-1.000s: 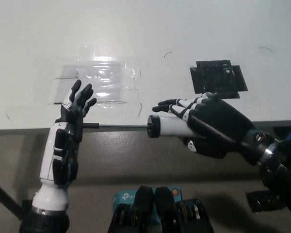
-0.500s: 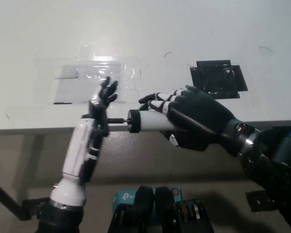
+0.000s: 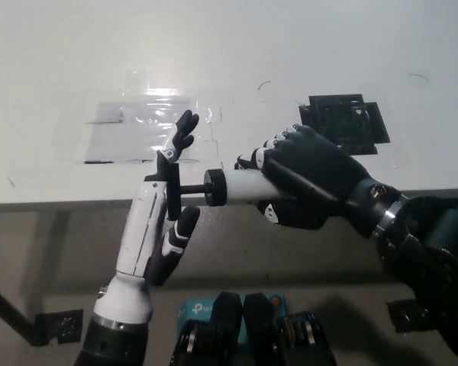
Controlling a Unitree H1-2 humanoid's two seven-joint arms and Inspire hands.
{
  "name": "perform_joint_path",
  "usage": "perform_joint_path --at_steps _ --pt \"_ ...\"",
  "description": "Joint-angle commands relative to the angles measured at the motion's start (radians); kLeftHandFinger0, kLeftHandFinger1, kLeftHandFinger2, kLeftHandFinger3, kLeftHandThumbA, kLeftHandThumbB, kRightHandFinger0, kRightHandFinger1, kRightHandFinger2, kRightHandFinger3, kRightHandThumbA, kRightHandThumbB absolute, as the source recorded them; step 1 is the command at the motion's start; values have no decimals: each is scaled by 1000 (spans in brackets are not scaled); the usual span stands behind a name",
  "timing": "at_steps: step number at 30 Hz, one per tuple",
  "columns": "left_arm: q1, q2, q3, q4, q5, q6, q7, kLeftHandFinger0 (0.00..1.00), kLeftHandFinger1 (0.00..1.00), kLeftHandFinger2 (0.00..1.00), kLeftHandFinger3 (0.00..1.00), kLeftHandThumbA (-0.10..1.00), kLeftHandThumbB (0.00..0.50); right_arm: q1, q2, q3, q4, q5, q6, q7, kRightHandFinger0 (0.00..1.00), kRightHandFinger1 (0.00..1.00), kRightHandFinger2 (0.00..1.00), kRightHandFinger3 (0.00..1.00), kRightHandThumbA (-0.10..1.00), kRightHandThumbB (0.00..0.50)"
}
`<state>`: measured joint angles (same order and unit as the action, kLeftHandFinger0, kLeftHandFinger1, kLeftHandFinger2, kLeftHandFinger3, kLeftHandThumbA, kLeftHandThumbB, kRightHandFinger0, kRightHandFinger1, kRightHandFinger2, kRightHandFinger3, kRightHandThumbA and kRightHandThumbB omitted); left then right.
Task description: The robot uses right hand to pick up a small white air pumper and uses its left hand to compress it, and then puts it on the desk
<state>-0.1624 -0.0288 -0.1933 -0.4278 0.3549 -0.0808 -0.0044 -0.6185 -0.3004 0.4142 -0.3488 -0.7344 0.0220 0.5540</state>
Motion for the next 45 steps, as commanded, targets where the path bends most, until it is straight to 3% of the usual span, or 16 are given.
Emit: perform_joint_path --at_steps 1,2,3,4,5,6,7,9,13,20,26,30,33,35,43,45 --pt "-22 0 -18 -11 10 -9 -23 1000 1000 1000 1000 1000 336 -55 13 -2 -10 -9 -40 -15 0 54 432 36 -100 183" --pt "-19 5 -6 -13 -12 -2 -24 1000 1000 1000 1000 1000 338 -52 7 -8 -6 -2 -45 -19 0 126 571 34 -100 184" --pt "-17 24 11 -14 -20 -10 -23 1000 1000 1000 1000 1000 318 -46 3 -14 -3 -5 -43 -26 0 218 704 132 -100 197" --pt "-15 34 25 -13 -30 -13 -22 1000 1000 1000 1000 1000 305 -42 0 -20 -1 0 -44 -29 0 279 745 235 -100 199" --pt "-13 45 46 -16 -47 -13 -18 1000 1000 1000 1000 1000 307 -40 -3 -26 6 8 -51 -37 0 379 769 479 -100 206" --pt "-13 65 80 -17 -77 -15 -12 1000 1000 1000 1000 1000 302 -38 -9 -36 19 21 -68 -53 0 425 752 635 -100 215" --pt "-15 76 97 -14 -91 -21 -9 1000 1000 1000 1000 1000 300 -34 -13 -44 25 29 -78 -62 0 454 753 727 -100 219" --pt "-26 112 165 -5 -138 -34 8 1000 1000 1000 1000 1000 255 -30 -35 -73 49 33 -84 -77 0 446 726 798 -100 214" --pt "-27 133 247 -12 -186 -37 24 1000 1000 1000 1000 1000 288 -59 -72 -129 134 23 -93 -107 4 496 798 923 -100 212" --pt "48 111 255 1 -179 -138 34 1000 1000 1000 1000 1000 244 -180 -69 -162 407 21 -135 -188 24 525 825 941 -100 192" --pt "124 112 244 52 -210 -161 4 1000 1000 1000 1000 1000 234 -308 -54 -131 732 -35 -114 -286 62 552 845 943 -100 163" --pt "178 126 243 117 -219 -196 -1 1000 1000 1000 1000 1000 193 -389 -38 -120 958 -30 -130 -375 66 555 857 975 -100 174" --pt "215 133 253 138 -228 -198 3 1000 1000 1000 1000 1000 195 -432 -21 -99 1086 -36 -155 -437 61 550 851 975 -100 191" --pt "236 143 261 152 -234 -215 5 1000 1000 1000 1000 1000 200 -456 -8 -83 1183 -26 -180 -461 56 519 833 885 -100 212" --pt "265 150 253 173 -255 -237 -2 1000 1000 1000 1000 1000 210 -496 27 -27 1411 -12 -213 -546 93 554 877 875 -100 197" --pt "272 148 245 164 -270 -217 -12 1000 1000 1000 1000 1000 218 -501 32 -19 1449 -2 -206 -528 213 580 836 834 -100 237"
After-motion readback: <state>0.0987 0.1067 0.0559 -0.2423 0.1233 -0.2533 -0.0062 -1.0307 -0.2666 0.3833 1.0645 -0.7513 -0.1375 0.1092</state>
